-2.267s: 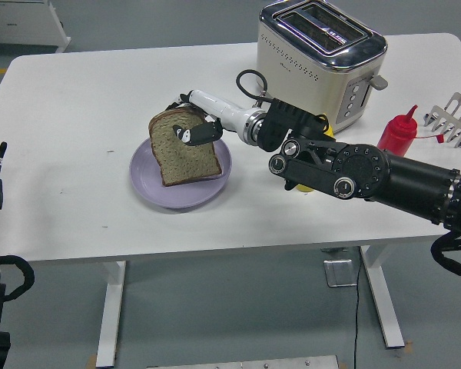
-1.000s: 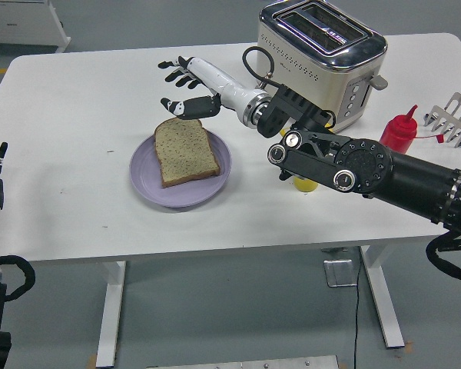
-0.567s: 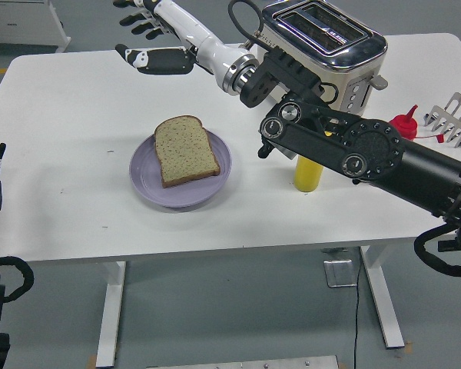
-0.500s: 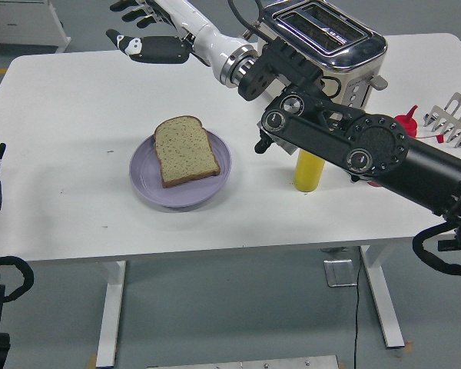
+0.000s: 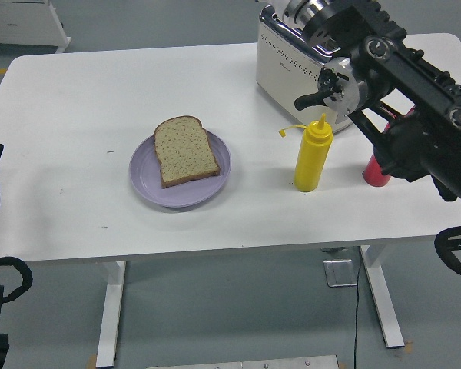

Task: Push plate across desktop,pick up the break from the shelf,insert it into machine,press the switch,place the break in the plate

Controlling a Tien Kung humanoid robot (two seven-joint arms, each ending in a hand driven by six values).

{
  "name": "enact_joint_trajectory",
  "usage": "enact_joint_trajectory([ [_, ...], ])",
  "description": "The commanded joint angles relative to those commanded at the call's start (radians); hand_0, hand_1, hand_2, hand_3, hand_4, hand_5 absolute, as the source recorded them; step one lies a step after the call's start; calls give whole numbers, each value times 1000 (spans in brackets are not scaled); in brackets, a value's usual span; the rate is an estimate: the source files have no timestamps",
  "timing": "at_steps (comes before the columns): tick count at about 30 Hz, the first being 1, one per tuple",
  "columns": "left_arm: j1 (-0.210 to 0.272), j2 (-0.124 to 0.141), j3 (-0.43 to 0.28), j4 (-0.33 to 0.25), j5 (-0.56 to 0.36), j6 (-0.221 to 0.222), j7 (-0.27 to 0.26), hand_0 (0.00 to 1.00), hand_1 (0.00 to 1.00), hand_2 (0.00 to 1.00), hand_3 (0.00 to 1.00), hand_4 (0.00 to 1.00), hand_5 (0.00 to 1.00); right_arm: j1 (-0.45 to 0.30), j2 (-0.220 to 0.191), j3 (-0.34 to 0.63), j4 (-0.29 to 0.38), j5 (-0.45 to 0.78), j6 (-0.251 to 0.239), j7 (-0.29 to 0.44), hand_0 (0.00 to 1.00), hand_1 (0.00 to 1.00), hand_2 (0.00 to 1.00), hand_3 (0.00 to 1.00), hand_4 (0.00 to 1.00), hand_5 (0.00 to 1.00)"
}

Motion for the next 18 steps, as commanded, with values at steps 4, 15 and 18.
enact_joint_trajectory([
  [4, 0, 0, -2, -1, 0, 0, 0, 828, 896, 895, 787, 631, 998, -44, -58, 86, 27, 116, 6, 4, 819, 794, 788, 808, 386, 529],
  [15, 0, -1, -6, -4, 0, 1, 1, 828, 896, 894, 787, 631, 998, -212, -219, 298, 50, 370, 14, 10, 831, 795, 786, 800, 406, 546],
  [18, 0, -1, -6, -5, 0, 1, 1, 828, 896, 894, 787, 631, 998, -260, -253, 346, 44, 411, 18, 3, 831, 795, 786, 800, 406, 546],
])
